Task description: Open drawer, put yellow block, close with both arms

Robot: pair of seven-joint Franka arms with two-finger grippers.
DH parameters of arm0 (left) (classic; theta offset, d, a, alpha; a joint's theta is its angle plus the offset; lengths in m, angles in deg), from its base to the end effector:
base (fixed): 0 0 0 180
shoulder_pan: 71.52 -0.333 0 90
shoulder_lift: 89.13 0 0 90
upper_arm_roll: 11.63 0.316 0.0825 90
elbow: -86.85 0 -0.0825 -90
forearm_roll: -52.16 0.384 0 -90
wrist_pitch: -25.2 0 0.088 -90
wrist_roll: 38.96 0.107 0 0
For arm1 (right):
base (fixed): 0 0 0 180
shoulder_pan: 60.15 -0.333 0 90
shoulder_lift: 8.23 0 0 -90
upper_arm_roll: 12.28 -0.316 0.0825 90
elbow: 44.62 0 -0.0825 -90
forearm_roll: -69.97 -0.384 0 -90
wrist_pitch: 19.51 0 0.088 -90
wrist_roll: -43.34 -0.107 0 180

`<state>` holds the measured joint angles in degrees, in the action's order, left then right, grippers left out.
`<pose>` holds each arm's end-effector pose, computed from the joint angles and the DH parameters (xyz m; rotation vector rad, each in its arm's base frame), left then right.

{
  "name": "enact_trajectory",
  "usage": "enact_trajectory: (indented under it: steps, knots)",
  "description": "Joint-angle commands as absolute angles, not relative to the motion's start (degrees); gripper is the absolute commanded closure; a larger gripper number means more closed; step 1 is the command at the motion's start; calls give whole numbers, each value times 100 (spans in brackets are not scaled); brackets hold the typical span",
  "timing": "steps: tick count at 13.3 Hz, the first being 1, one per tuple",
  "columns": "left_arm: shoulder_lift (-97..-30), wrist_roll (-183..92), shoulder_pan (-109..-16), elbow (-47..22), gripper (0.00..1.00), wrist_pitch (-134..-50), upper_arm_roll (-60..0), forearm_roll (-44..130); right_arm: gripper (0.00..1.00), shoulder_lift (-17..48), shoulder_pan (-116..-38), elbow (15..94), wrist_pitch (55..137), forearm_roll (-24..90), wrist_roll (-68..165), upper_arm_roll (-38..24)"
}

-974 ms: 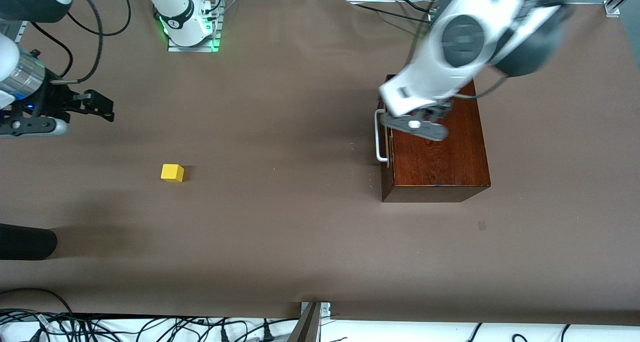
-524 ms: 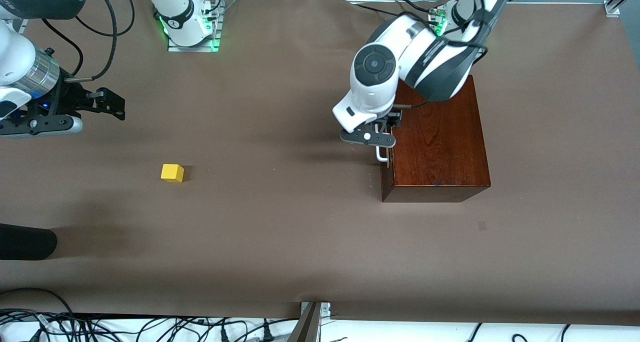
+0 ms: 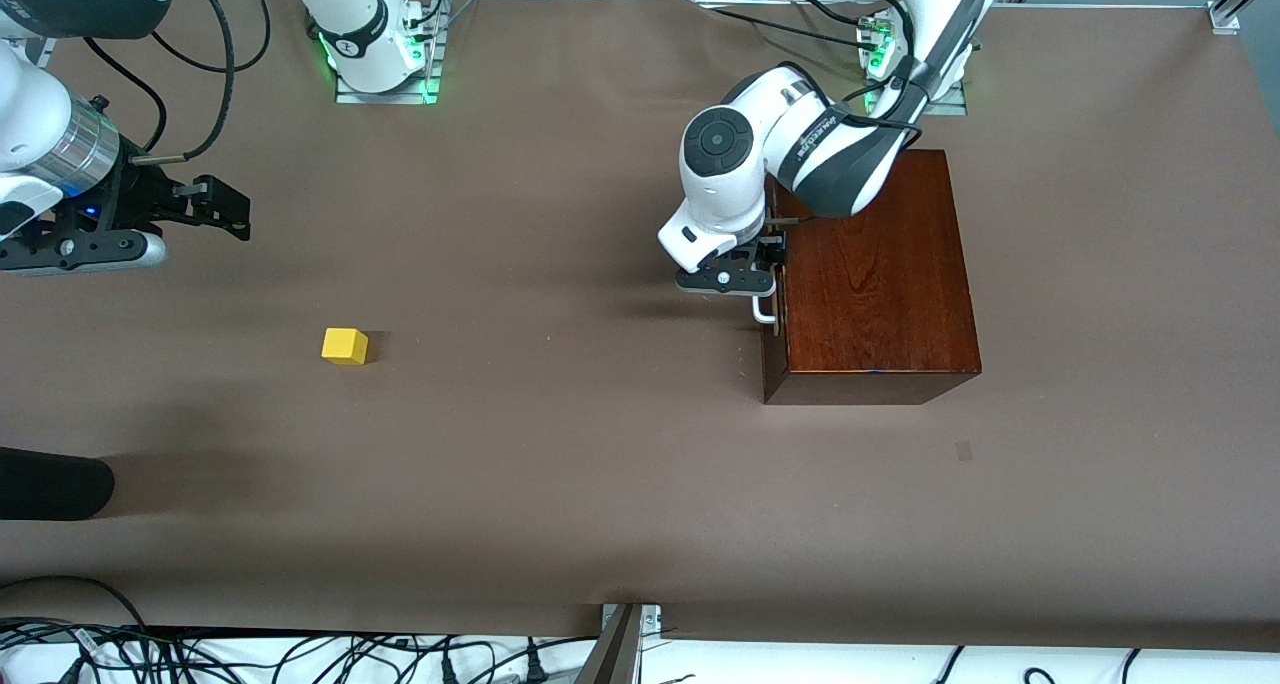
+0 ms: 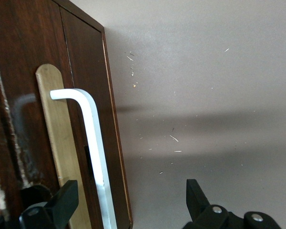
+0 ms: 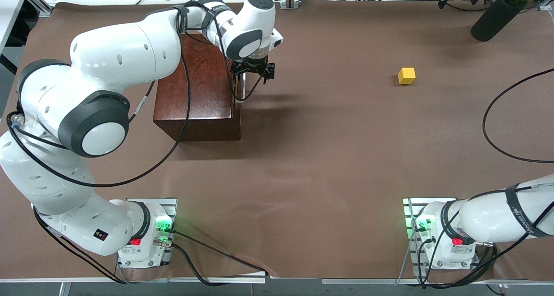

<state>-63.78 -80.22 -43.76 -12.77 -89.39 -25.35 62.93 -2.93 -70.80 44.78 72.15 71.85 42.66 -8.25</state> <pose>0.4950 -0.4056 0.3166 -2.9819 0.1235 0.1255 0.5793 0.0656 0.5795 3.0938 0.1635 -0.0778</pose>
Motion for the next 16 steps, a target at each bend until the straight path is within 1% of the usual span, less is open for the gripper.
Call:
enact_trajectory:
  steps: [1,6,9,16]
  knots:
    - [-6382,-8150,-4331,-1396,0,-9073,-2491,6429,0,-225,-7096,4336,7172,7111,4317,-815]
    - [-6136,-8220,-4322,-1379,0,-9283,-2482,6534,0,-208,-7087,4309,7181,7102,4317,-798]
    - [-5960,-8588,-4182,-1326,0,-9407,-2491,6833,0,-41,-7078,4309,7233,7102,4308,-789]
    - [-5889,-8607,-4173,-1317,0,-9407,-2482,7079,0,-41,-7017,4309,7296,7093,4325,-727]
